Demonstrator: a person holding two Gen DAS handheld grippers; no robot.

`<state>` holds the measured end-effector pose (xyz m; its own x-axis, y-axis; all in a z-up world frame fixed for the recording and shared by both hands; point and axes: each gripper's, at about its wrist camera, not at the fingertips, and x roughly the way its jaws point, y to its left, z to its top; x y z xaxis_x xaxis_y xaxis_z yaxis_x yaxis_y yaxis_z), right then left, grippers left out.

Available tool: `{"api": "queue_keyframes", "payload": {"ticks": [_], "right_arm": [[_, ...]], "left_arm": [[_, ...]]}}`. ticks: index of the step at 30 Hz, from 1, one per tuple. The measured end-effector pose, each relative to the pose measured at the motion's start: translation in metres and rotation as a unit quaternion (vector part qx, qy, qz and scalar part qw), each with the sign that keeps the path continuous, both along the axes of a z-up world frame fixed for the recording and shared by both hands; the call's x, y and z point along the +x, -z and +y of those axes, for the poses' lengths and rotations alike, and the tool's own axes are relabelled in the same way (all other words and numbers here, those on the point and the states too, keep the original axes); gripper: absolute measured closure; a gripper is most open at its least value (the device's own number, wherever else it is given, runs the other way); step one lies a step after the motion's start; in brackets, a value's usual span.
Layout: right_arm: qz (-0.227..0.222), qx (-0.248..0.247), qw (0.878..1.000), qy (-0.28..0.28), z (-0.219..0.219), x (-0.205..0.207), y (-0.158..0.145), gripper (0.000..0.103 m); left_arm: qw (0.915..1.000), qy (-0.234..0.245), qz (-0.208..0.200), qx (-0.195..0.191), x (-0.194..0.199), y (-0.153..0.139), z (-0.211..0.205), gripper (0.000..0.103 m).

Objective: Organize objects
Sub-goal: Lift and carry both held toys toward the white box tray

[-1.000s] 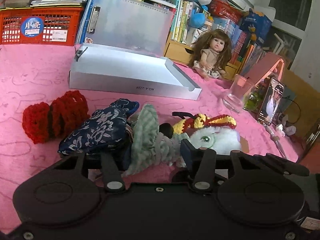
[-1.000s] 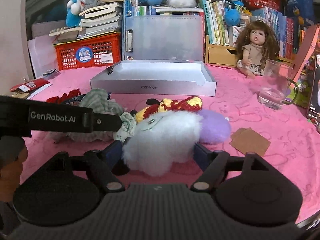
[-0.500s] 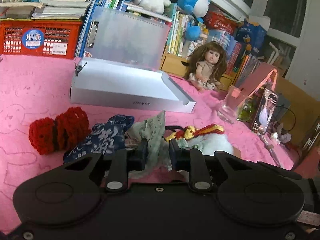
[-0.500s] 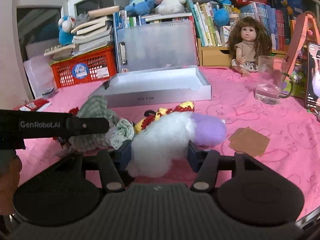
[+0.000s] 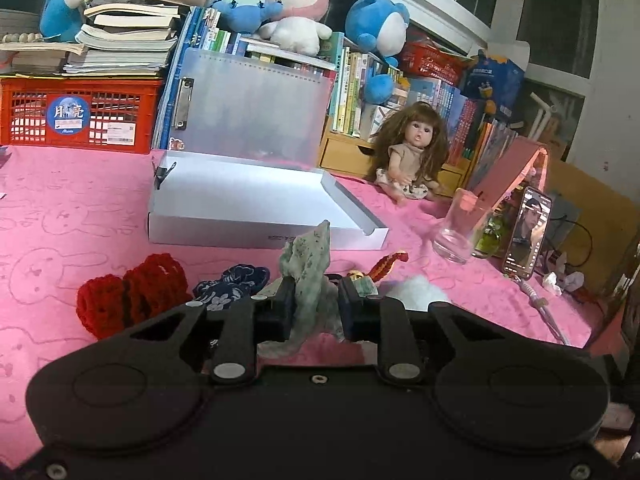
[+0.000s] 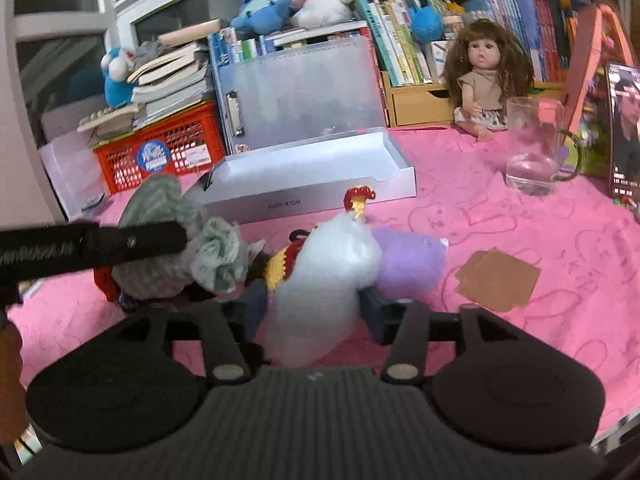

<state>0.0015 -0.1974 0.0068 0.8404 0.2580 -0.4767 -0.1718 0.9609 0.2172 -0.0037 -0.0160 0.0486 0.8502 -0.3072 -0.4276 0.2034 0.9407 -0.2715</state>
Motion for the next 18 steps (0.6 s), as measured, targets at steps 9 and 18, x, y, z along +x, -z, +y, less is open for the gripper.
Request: {"api": "queue_keyframes", "payload": {"ticks": [9, 18], "right_arm": [[0.02, 0.038, 0.999, 0.007, -0.006, 0.008, -0.001, 0.066], [-0.022, 0.031, 0.999, -0.005, -0.003, 0.006, -0.025, 0.066]], "left_arm": [[0.9999, -0.012, -0.006, 0.0, 0.006, -0.003, 0.008, 0.081], [0.9992, -0.037, -0.015, -0.006, 0.031, -0.021, 0.027, 0.081]]}}
